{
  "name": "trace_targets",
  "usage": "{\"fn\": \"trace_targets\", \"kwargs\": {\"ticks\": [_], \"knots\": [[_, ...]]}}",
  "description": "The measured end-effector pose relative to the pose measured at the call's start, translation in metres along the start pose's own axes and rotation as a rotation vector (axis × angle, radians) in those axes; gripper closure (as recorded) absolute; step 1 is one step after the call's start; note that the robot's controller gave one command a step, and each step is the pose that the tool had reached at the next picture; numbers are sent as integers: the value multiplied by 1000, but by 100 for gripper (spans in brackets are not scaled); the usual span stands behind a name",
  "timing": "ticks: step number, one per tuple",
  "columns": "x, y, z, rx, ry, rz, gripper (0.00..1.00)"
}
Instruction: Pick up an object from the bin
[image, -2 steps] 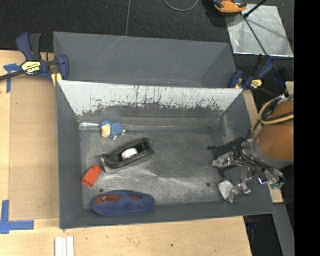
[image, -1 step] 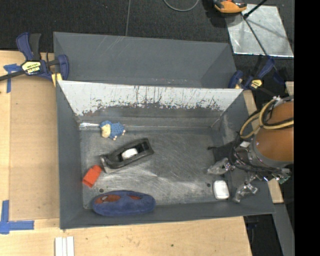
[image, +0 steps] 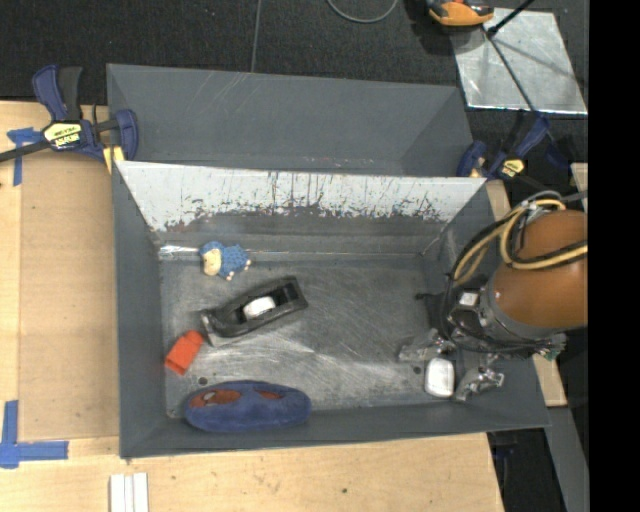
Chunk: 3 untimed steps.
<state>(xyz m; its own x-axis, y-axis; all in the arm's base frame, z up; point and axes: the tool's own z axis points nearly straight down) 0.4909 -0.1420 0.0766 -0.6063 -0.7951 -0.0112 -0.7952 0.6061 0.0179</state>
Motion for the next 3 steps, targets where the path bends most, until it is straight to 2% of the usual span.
{"fn": "trace_targets", "kwargs": {"ticks": [1, 2, 3], "knots": [[-16, 4, 1, -13, 6, -508, 0], [-11, -4, 1, 9, 9, -506, 100], [-13, -5, -35, 19, 13, -504, 100]]}}
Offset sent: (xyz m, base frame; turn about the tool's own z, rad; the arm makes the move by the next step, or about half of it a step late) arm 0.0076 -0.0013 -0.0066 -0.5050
